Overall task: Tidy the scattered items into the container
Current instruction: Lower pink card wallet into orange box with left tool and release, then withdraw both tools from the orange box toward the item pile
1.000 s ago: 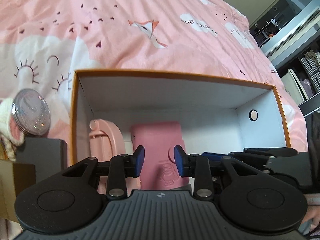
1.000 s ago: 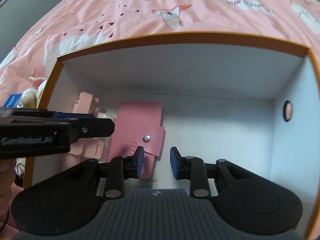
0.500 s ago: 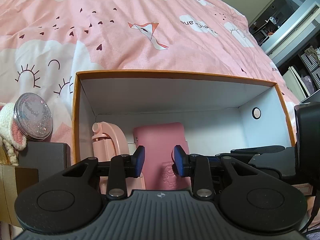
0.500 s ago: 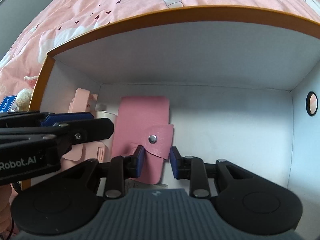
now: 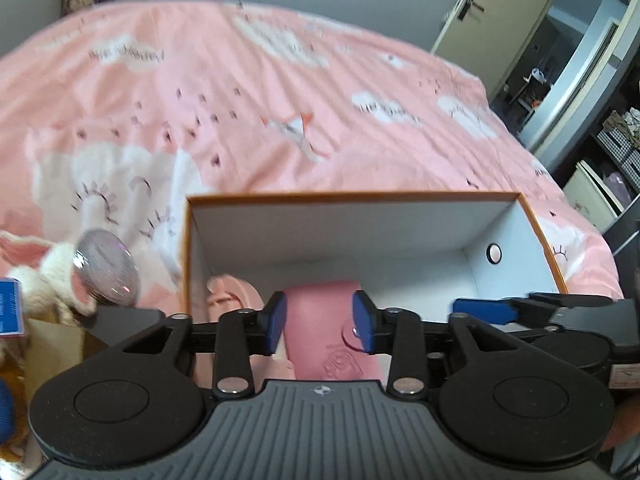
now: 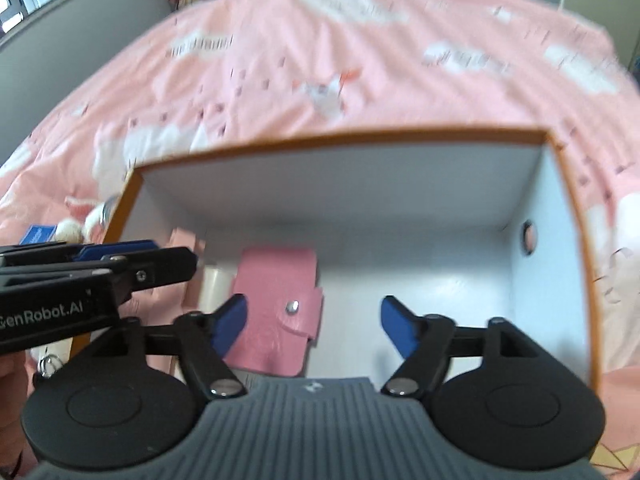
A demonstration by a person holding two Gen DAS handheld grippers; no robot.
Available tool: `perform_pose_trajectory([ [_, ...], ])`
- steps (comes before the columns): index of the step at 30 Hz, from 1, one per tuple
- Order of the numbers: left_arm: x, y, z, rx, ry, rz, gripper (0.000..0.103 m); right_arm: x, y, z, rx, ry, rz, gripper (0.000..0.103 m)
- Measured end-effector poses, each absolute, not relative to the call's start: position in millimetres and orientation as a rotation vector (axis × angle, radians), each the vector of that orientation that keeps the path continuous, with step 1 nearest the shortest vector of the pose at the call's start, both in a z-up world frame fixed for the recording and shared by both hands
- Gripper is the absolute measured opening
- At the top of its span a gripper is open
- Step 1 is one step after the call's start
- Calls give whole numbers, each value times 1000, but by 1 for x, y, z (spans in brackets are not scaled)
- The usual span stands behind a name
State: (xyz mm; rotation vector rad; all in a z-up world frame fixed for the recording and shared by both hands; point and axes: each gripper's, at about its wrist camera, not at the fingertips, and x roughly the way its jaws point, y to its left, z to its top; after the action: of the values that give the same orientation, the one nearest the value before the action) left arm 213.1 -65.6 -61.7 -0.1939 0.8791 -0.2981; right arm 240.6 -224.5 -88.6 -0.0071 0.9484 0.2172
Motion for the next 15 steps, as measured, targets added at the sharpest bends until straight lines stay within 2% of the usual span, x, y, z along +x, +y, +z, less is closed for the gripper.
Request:
perform_pose_trajectory([
  [3,204,-65,-55,-161,836,-282,47,233,-220,-82,-18,920,190,77],
  [6,193,-66,-48,-117,797,-262,47,221,-211,-76,-78,861,122,84],
  [8,184,-65,-43,-93,776,-244,47,212,-210,-71,-100,822,117,84],
  [13,165,-63,-34,-24,736,-210,48,193,-216,-59,27,782,100,84],
  [15,158,-61,-31,-15,731,-204,53,184,-215,-54,64,766,92,84],
])
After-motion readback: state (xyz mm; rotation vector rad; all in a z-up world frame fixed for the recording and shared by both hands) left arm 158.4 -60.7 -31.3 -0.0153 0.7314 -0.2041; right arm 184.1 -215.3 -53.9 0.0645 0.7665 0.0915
